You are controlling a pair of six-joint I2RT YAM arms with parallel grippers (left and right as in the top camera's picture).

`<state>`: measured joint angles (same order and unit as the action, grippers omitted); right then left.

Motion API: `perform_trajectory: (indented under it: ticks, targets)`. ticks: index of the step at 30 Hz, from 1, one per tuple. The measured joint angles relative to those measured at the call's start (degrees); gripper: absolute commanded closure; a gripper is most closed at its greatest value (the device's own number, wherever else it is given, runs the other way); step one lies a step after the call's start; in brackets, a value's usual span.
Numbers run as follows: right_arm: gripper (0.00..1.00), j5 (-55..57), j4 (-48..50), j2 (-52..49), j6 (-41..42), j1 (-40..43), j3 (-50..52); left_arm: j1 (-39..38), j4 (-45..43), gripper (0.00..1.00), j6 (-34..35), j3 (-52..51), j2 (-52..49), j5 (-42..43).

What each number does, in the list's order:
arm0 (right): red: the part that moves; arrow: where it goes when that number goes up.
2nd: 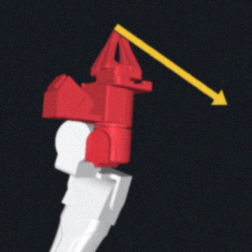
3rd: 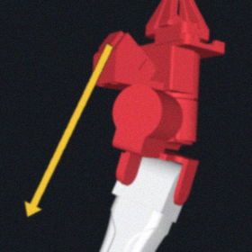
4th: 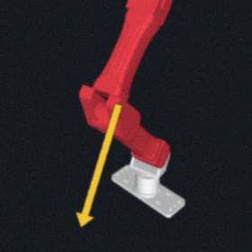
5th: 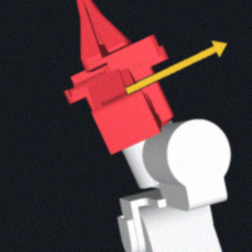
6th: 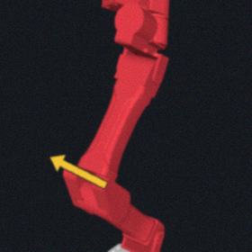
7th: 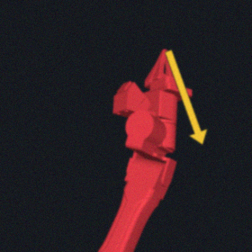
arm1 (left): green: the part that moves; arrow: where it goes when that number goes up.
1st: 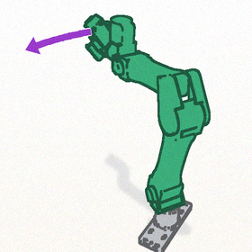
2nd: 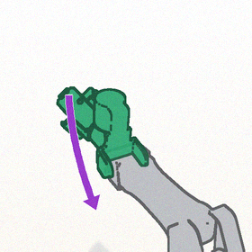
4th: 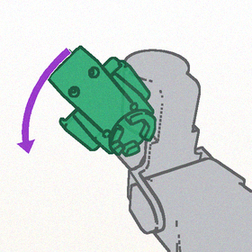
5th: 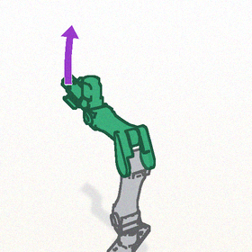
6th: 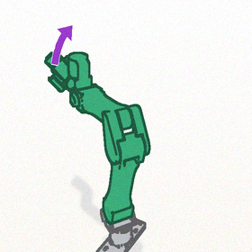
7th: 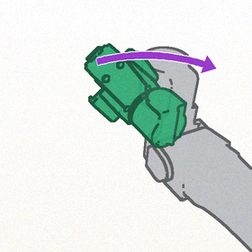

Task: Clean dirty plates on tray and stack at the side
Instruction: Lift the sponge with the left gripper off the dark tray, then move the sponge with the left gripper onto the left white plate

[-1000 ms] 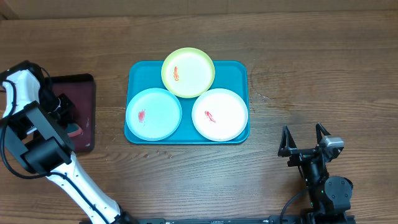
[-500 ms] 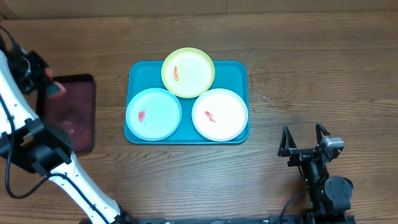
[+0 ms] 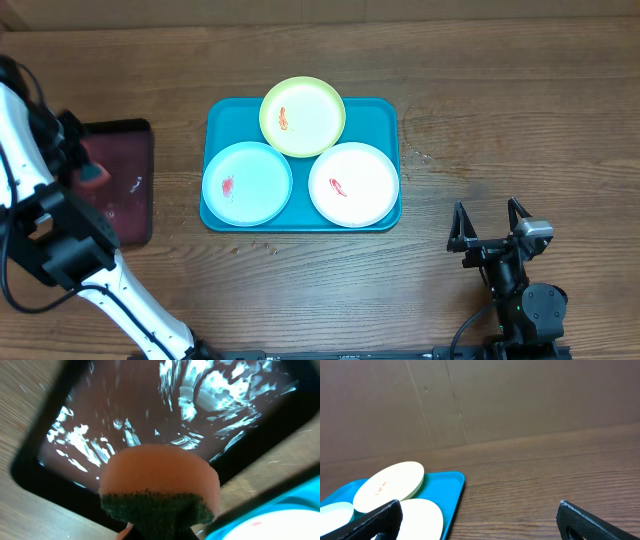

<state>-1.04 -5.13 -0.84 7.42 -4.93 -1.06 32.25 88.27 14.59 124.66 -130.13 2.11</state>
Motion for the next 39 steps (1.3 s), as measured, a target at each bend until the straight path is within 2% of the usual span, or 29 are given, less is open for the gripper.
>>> perform_trajectory:
  ticks: [4, 7, 11, 18, 22, 26, 31, 36, 39]
  targets:
    - [0.00, -0.02, -0.02, 0.00, 0.00, 0.02, 0.00, 0.17, 2.54, 0.96, -0.02, 0.50, -0.92, -1.46]
    - [0.00, -0.02, -0.04, 0.00, -0.02, 0.02, 0.00, 0.92, 7.02, 0.96, -0.02, 8.09, -0.92, -0.20]
    - [0.00, 0.00, -0.04, 0.00, 0.00, 0.00, 0.00, 2.01, 7.96, 0.96, -1.40, 17.92, 1.22, 3.98]
    - [0.00, -0.02, 0.00, 0.00, 0.00, 0.00, 0.00, 1.97, 8.24, 0.96, -4.52, 20.13, 15.26, 15.63]
    - [0.00, 0.00, -0.04, 0.00, 0.00, 0.00, 0.00, -2.19, 8.22, 0.96, -6.10, 19.76, 22.73, 20.09]
    - [0.00, 0.00, -0.02, 0.00, 0.00, 0.00, 0.00, -11.04, 8.39, 0.96, -7.37, 13.81, 27.74, 21.70]
    - [0.00, 0.00, -0.04, 0.00, -0.02, 0.00, 0.00, -24.46, 6.80, 0.96, -7.72, -0.28, 28.24, 19.78]
    - [0.00, -0.02, -0.02, 0.00, 0.00, 0.00, 0.00, -34.34, -4.07, 0.96, -3.78, -17.18, 26.23, 12.26]
    - [0.00, -0.02, -0.02, 0.00, 0.00, 0.02, 0.00, -37.27, -11.52, 0.96, 0.00, -25.70, 25.83, 9.14]
